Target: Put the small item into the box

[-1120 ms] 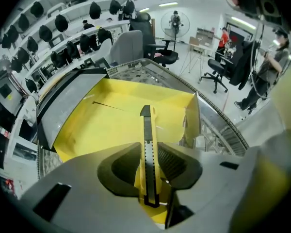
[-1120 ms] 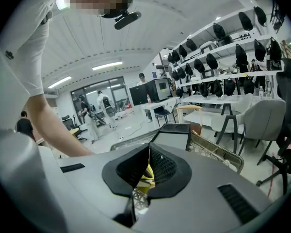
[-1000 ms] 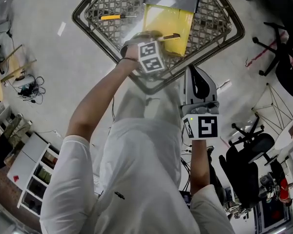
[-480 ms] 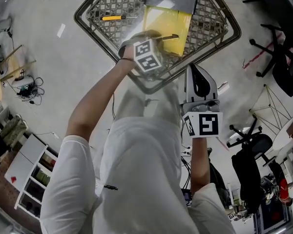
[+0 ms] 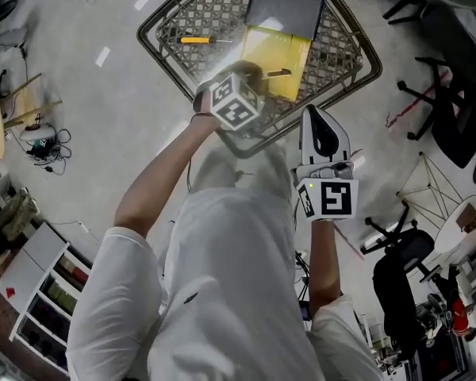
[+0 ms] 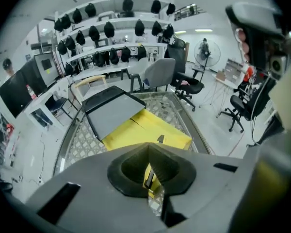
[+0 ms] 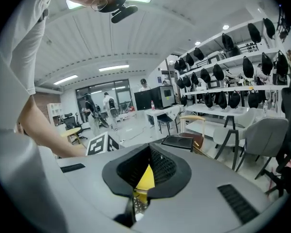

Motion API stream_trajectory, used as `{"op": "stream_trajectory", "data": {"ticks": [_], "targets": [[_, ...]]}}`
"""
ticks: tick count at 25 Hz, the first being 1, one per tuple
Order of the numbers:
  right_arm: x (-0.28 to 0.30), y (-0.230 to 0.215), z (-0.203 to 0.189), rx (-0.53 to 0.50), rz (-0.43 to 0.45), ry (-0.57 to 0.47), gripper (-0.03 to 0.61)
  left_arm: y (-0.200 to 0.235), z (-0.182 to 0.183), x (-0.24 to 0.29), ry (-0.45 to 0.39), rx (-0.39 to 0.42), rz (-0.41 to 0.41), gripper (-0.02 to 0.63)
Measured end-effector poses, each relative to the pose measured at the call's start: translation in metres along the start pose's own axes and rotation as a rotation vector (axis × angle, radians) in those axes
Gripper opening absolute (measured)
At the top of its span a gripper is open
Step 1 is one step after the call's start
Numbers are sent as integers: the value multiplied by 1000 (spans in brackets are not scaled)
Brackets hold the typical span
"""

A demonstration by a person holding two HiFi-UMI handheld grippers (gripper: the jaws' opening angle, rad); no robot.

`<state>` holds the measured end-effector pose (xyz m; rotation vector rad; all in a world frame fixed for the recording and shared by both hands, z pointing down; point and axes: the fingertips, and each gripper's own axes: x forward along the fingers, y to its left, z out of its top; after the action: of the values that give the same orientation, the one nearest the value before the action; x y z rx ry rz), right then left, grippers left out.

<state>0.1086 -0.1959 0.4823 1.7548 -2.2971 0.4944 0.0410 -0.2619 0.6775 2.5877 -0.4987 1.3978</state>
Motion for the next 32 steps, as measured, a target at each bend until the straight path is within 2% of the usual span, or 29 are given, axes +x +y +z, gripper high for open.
{"op": "stream_trajectory", "data": {"ticks": [10,16,24,29,32], "targets": [[-18,14,25,-19,-32,8,-2,8,21,-101,-103,-165,108,2],[-26,18,41,-31,-45,-7,0,3,20,-164,-169,-321,140,2],[-31,31,57,-66,-20,-20,0,5,45,-262,-363,-402,272,2],[-32,39,78,-65,11,-58,0,9,42,-300,-436,-459,343,2],[-32,41,92,-109,7,-63,0,14,39,-317,-469,-485,366,2]]}}
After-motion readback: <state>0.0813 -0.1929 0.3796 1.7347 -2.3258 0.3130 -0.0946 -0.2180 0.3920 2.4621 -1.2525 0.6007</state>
